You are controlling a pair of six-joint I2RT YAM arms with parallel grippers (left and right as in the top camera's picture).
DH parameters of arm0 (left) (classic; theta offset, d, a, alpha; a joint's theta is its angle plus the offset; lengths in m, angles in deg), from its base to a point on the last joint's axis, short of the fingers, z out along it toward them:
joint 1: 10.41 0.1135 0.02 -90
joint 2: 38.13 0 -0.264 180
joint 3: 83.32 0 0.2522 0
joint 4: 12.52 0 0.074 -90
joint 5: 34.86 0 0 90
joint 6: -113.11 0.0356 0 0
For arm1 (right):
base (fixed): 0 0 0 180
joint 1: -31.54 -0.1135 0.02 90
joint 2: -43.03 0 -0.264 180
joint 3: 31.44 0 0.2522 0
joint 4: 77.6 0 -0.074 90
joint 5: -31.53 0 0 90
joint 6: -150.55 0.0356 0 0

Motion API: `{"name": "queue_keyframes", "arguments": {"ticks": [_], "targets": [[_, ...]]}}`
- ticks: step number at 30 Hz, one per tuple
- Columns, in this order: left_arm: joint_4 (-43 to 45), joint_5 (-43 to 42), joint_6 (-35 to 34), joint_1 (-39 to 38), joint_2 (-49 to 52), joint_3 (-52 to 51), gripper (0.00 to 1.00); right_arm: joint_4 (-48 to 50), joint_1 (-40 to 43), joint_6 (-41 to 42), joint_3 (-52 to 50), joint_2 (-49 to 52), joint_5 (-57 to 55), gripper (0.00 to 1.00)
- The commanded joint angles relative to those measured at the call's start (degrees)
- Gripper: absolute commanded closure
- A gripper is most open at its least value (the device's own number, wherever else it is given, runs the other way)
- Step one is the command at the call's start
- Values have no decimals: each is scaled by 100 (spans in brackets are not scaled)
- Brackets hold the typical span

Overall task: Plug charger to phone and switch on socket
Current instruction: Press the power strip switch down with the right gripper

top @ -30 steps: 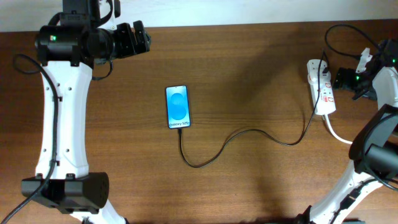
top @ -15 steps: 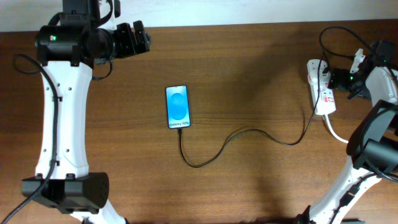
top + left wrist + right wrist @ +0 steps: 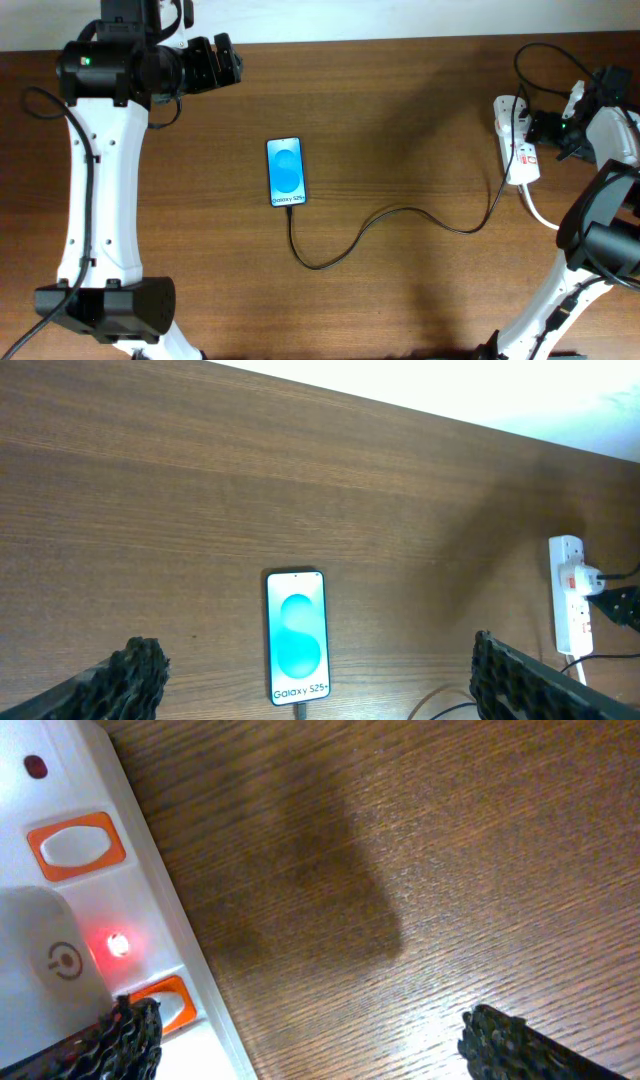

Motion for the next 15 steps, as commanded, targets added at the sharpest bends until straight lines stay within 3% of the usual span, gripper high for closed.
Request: {"name": "queue_keyframes", "arguments": {"ticks": [1,10,15], "targets": [[-2,39,31,15,15,26,1,-109,-144,-20,-33,236,415,2],[-2,39,31,15,15,26,0,-352,-190,122,37,177,352,2],[-4,39,31,15,15,26,1,-721,-46,225,529,-339,114,2]]}}
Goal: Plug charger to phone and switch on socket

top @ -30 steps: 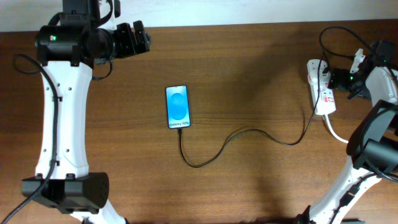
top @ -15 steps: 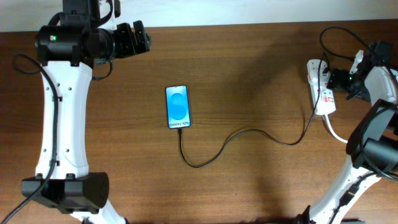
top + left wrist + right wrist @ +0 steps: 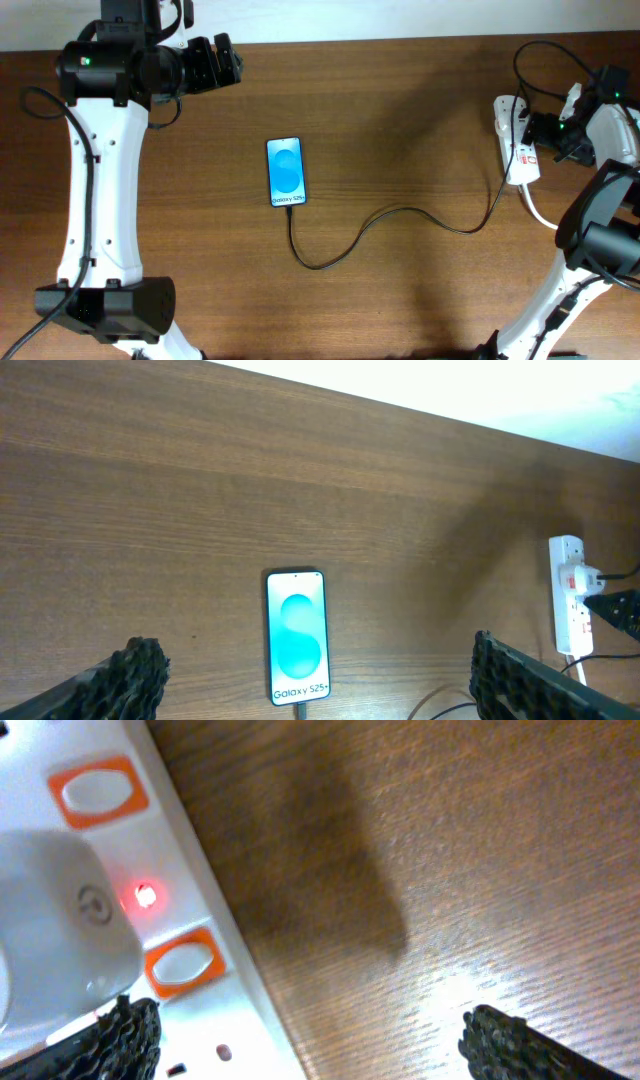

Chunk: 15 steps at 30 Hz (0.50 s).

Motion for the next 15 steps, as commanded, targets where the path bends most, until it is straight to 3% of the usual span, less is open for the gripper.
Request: {"name": "queue_keyframes", "arguments": {"ticks": [1,9,15], "targets": [[-4,39,31,15,15,26,1,-273,-7,44,511,-525,-42,2],[-2,39,31,15,15,26,1,-1397,-13,42,1095,-2264,48,2],[-4,39,31,15,15,26,1,-1853,-201,-667,1093,-3923,2905,2]]}}
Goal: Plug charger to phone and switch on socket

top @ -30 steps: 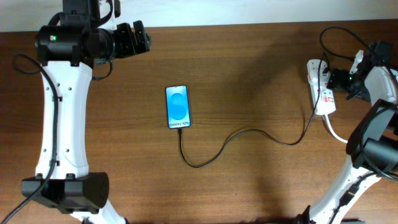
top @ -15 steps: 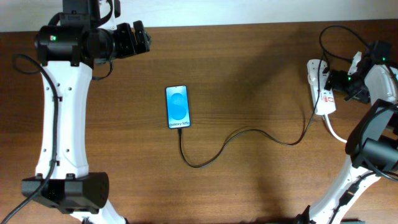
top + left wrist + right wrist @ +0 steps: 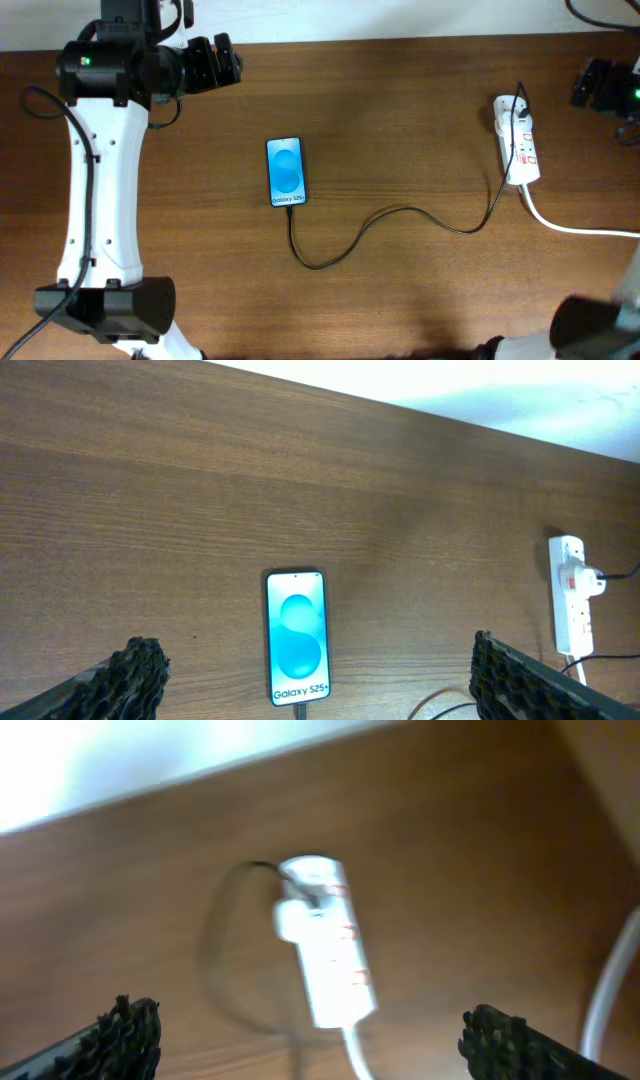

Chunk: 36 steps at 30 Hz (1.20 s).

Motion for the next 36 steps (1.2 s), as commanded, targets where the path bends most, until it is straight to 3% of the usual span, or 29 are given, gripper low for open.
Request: {"name": "queue_keyframes", "arguments": {"ticks": [1,12,24,30,32,36], "targets": [[2,39,31,15,15,26,1,-138,-310,-269,59,-846,1926,2],[0,39,31,15,15,26,1,-1351,-2376,378,59,-1491,2234,2],[0,39,31,15,15,26,1,-1486,-2437,256,59,-1478,2098,2],[0,39,31,15,15,26,1,-1751,-2511,-494,7,-1493,2096,2],[0,42,31,15,15,26,1,-1692,-2721,-935,-61,-1585,1818,2],[0,39,31,15,15,26,1,-997,-3375,-1019,-411,-1954,387,2]]}}
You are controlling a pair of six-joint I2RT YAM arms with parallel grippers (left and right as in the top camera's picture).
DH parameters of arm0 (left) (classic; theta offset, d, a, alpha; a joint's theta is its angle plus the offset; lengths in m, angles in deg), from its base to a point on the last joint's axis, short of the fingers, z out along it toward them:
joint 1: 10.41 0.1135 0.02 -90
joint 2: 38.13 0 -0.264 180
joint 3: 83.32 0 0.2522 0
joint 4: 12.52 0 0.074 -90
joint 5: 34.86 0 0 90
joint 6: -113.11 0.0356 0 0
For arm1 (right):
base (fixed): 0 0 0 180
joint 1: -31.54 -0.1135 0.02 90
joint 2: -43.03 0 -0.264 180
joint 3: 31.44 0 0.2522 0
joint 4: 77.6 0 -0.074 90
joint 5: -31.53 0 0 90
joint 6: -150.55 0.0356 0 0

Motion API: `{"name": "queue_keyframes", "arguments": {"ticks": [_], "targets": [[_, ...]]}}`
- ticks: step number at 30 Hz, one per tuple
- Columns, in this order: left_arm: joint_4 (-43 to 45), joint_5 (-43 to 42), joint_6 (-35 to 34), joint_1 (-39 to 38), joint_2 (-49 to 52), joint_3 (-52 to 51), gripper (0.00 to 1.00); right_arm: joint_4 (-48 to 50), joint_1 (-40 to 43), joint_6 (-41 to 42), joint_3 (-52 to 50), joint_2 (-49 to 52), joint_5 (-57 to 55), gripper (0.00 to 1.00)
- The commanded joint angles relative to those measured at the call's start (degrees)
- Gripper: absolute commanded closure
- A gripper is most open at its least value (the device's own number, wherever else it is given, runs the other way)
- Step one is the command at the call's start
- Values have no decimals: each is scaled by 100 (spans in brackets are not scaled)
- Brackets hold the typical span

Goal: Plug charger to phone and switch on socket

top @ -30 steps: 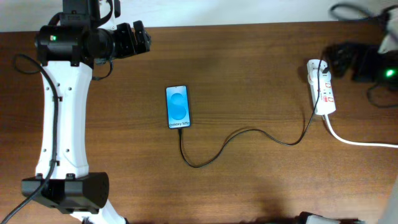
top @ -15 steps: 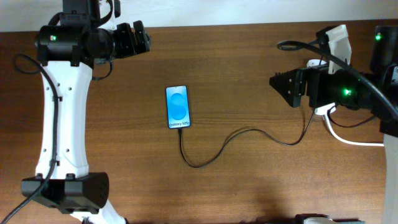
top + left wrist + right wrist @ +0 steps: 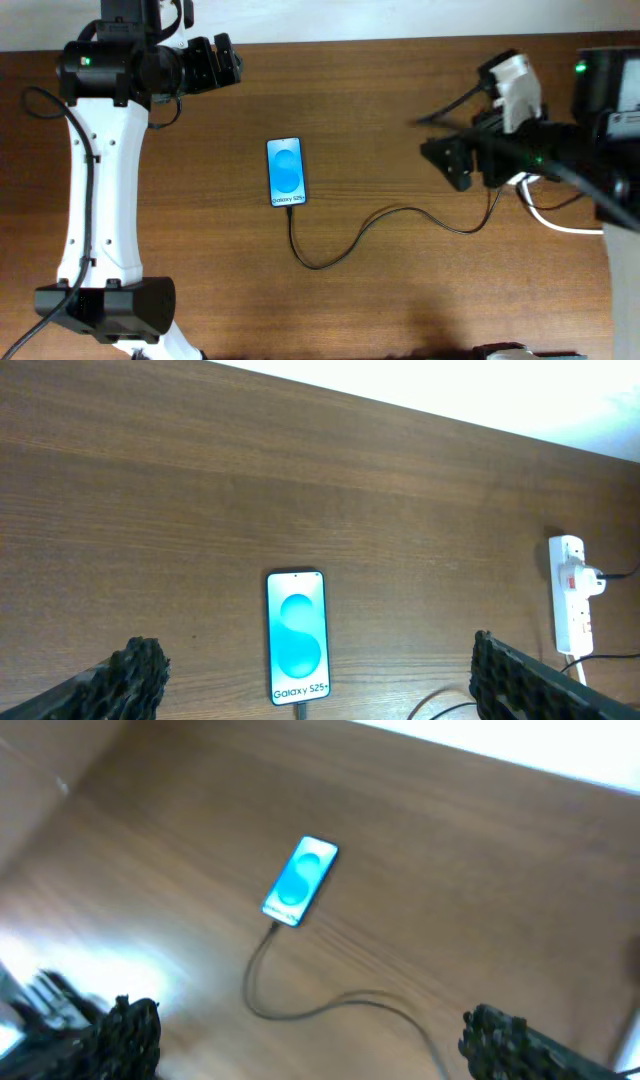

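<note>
The phone (image 3: 286,171) lies face up mid-table with its screen lit, and it also shows as the phone (image 3: 296,637) and the phone (image 3: 300,880). A black charger cable (image 3: 400,213) is plugged into its bottom end and curves right. The white power strip (image 3: 572,595) lies at the right with a white plug in it and a red spot on it. In the overhead view my right arm covers most of it. My right gripper (image 3: 445,158) hangs open and empty, high above the table and left of the strip. My left gripper (image 3: 215,62) is open and empty at the back left.
A white mains lead (image 3: 560,222) runs from the strip off the table's right edge. The wooden table's (image 3: 400,300) back edge meets a white wall.
My right arm was at the table's back right corner, looking down on the strip. Now it hangs over the table left of the strip, its camera facing the phone. Left arm, phone and cable unchanged.
At first my right gripper was close against the strip, where a red lamp glowed beside orange switches. Then it was still there, slightly shifted. Later it was away at the back right corner. Now it hangs high, left of the strip. The phone stayed plugged in throughout.
</note>
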Motion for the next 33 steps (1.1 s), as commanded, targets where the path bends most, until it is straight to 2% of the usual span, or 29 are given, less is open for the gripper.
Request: {"name": "queue_keyframes", "arguments": {"ticks": [1,6,10,15,19,24,28,33], "targets": [[-2,39,31,15,15,26,1,649,-409,-284,-437,-496,-1283,2],[-2,39,31,15,15,26,0,2949,-431,-286,-2245,-1574,-1600,2],[-4,39,31,15,15,26,1,4721,-297,-286,-4229,-2782,-1644,2],[-2,39,31,15,15,26,1,6328,33,-284,-6564,-4444,-1633,2],[-4,39,31,15,15,26,1,7099,166,-286,-8050,-5705,-1635,2],[-2,39,31,15,15,26,1,7613,173,-284,-9304,-6861,-1635,2],[-2,39,31,15,15,26,1,8063,173,-284,-10126,-7501,-1576,2],[-2,39,31,15,15,26,1,8164,166,-282,-10651,-7858,-1495,2]]}}
